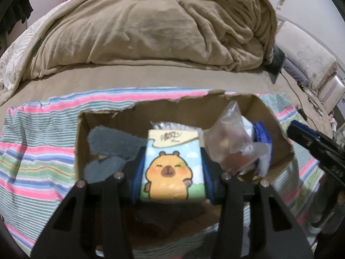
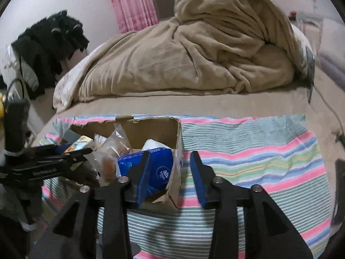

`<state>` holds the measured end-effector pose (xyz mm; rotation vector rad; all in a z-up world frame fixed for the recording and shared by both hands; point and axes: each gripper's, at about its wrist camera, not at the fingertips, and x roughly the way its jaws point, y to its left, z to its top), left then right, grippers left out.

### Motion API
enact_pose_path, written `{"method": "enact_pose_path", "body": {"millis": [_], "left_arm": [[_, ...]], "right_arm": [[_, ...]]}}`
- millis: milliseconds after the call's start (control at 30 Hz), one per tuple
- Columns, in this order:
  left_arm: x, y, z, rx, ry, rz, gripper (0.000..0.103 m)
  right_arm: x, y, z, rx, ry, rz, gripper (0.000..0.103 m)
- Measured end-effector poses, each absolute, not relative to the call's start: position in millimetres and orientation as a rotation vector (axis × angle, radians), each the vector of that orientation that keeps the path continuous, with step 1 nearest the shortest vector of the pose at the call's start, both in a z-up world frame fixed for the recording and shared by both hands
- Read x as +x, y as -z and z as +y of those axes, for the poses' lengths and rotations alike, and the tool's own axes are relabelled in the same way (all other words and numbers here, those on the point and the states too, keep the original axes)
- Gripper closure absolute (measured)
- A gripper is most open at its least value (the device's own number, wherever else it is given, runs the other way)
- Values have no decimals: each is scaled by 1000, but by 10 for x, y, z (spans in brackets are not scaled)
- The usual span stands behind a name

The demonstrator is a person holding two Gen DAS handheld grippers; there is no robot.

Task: Organize objects
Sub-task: 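Place the tissue pack and wipe pack into the box and open both tools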

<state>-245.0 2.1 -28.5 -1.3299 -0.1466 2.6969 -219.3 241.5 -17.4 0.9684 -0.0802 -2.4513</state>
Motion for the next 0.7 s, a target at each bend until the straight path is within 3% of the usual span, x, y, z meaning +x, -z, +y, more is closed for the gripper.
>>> {"method": "enact_pose_path", "body": {"millis": [100,167,233,400,467,500,700], "left_arm": [[-2428,275,51,-1322,-2707,-138,55],[-2373,216,43,-1294,-2704,-156,46],[-2297,145,25,-1278,-2727,-155,45],[-2005,18,-8,-1254,-2725,-160,44],[-1861,-23,-22,-1235,-2734,-166,25],[-1773,-45,-34,-1214,-2740,-178,21],[-1322,-92,-148,-1144,-2766,-221,19]], "right_arm": [[-2173,144,2447,949,2442,-120,46],[-2124,112,2440,918,2440,-115,40],[-2087,88,2444,894,2415,-132,35],[-1986,44,2424,903,2407,-105,34],[-1884,16,2418,899,2406,-88,34],[-1828,13,2413,899,2403,-81,34],[-1485,99,2289,958,2355,1,34]]}}
